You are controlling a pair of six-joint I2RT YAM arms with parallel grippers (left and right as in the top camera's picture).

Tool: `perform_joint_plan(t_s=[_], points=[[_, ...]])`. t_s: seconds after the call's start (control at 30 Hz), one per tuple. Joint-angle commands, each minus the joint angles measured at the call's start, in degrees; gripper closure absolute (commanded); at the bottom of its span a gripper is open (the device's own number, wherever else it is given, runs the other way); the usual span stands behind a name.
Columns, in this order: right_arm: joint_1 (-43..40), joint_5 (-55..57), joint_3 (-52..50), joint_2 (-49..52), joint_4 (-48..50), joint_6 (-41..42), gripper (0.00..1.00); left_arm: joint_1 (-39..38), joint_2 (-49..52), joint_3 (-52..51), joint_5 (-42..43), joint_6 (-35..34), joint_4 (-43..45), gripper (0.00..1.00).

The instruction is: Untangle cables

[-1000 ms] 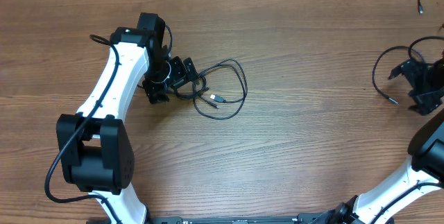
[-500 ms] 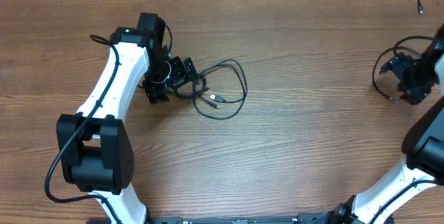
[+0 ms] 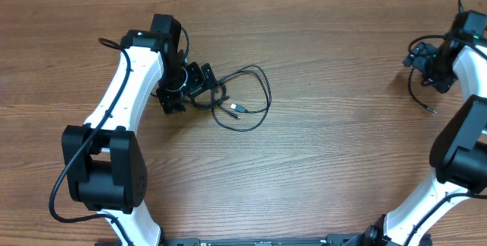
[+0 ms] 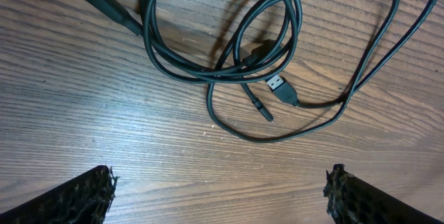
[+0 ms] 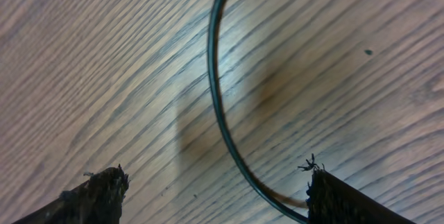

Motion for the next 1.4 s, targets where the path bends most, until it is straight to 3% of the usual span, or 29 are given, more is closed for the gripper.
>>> perform_joint_plan(t_s=[0.0,0.3,0.53,0.77,1.03,1.13,1.27,1.37], points=[[1.7,4.5,-0.6,1.2,0.3,-1.8,0.18,-0.4,-0.2,0.9,-0.4,1.1,0.0,0.0],[1.7,5.4,-0.6,4.4,-0.9,-2.4,0.32,-0.4,-0.2,0.9,-0.4,1.1,0.0,0.0],[1.8,5.4,-0.6,4.7,-0.3,-2.4,0.32,-0.4,-0.2,0.9,-0.4,1.1,0.0,0.0],[1.5,6.5,-2.5,5.6,2.1,-2.4,0.45,-0.4,-0.2,0.9,-0.4,1.1,0.0,0.01],[1.5,6.5,-2.5,8.1,4.9,-2.4,0.46,-0.4,-0.2,0.9,-0.4,1.1,0.0,0.0],[1.5,6.5,-2.5,9.0,5.2,-2.4,0.58,-0.4,-0.2,0.9,-0.4,1.1,0.0,0.01],[1.5,6.4,-2.5,9.2,5.8,-2.3,0.82,-0.4,-0.2,0.9,-0.4,1.1,0.0,0.01],[1.5,4.2,-2.5,9.2,6.4,-2.3,0.9,-0.4,-0.2,0.9,-0.4,1.1,0.0,0.0]])
